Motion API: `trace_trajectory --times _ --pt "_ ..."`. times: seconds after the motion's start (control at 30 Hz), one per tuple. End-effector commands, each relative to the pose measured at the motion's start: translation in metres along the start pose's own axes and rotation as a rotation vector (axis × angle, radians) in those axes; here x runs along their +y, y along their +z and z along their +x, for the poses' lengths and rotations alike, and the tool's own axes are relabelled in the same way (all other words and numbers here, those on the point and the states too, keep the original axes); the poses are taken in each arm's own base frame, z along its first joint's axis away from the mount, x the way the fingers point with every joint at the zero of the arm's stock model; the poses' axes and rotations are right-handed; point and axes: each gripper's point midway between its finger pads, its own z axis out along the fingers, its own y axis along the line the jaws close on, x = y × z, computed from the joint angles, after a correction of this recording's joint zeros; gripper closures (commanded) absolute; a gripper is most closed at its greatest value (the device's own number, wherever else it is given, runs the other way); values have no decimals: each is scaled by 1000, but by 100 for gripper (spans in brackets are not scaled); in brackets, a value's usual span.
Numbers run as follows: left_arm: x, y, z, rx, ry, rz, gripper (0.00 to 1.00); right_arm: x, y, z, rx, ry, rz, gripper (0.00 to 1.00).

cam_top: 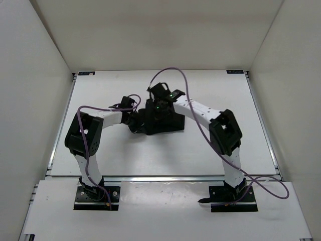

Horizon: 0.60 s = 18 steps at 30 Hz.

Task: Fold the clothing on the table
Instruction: Fold the skirt

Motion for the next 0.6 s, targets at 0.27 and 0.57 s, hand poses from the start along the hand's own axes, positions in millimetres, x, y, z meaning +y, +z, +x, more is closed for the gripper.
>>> trace_trajectory --times 0.27,0.57 --pt "20 -6 13 32 11 -25 100 48 48 44 128 -165 -99 100" --pt "20 -17 19 67 7 -12 87 54 42 34 69 -211 -76 98"
